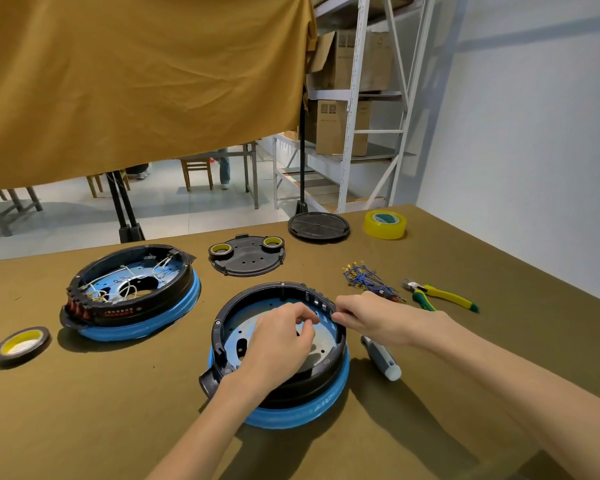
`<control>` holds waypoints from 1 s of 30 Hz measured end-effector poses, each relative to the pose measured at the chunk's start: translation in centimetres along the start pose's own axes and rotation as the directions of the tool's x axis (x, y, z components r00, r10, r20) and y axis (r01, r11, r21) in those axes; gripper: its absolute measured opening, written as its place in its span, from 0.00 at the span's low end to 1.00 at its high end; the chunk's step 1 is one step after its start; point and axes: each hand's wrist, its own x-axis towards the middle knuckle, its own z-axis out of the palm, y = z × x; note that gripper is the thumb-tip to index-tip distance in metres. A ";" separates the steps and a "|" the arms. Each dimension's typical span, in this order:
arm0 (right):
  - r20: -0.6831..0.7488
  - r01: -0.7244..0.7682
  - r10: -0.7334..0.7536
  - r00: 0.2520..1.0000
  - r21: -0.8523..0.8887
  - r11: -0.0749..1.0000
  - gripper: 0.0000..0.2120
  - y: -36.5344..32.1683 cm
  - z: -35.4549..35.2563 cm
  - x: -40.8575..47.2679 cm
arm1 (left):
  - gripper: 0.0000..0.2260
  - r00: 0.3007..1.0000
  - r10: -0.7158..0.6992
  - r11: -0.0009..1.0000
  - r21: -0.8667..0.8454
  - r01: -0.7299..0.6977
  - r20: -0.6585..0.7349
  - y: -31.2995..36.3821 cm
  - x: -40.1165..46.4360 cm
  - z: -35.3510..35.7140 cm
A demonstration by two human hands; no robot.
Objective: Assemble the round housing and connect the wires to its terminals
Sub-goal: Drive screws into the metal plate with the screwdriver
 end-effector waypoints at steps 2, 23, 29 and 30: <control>-0.003 0.003 -0.003 1.000 0.028 1.000 0.14 0.2 0.0 -0.1 | 0.08 1.000 0.008 1.000 0.009 -0.008 -0.001 -0.1 0.0 0.1; -0.019 -0.100 0.123 0.992 0.465 0.880 0.15 1.0 0.6 -0.3 | 0.09 0.998 0.049 0.998 0.046 -0.051 0.050 0.4 0.8 1.4; -0.021 -0.185 0.268 0.963 0.673 0.716 0.21 0.9 0.0 -1.0 | 0.12 0.988 0.144 0.988 0.039 -0.146 0.049 1.0 0.3 1.6; -0.030 -0.195 0.296 0.955 0.686 0.701 0.21 1.0 -0.2 -1.1 | 0.14 0.982 0.178 0.981 0.064 -0.182 0.059 1.2 0.1 1.6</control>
